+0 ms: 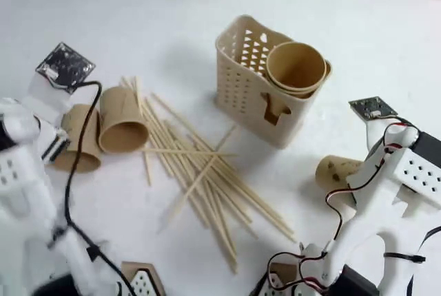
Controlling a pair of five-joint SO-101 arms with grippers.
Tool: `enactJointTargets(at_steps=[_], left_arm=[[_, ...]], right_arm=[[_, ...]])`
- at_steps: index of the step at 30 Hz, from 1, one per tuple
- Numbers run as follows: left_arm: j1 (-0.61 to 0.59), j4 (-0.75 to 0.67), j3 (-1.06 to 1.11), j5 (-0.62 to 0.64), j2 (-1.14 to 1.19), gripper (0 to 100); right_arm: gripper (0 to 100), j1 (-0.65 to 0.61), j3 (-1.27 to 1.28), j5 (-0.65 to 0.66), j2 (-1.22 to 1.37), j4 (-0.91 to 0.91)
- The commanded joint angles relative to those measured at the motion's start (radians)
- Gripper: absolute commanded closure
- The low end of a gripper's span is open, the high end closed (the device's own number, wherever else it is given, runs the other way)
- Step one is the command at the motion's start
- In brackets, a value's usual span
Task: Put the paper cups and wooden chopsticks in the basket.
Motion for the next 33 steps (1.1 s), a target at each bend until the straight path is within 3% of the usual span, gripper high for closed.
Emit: enactJointTargets(at_steps=[1, 8, 17, 26, 33], left_arm=[[-0.053, -0.005, -0.063, -0.15, 0.174, 74], [-0.053, -0.014, -0.043, -0.331, 0.211, 74], [-0.054, -0.284, 0.16, -0.358, 0.272, 74], [-0.007, -0.417, 0.282, -0.236, 0.272, 89], [-0.005, -0.563, 0.376, -0.058, 0.271, 90]], right_arm=[[97.8, 0.007, -0.041, 0.011, -0.027, 0.007], [97.8, 0.007, -0.037, 0.011, -0.025, 0.005], [97.8, 0.007, -0.035, 0.011, -0.027, 0.01], [97.8, 0.007, -0.035, 0.011, -0.025, 0.01], [97.8, 0.007, -0.034, 0.011, -0.025, 0.01]])
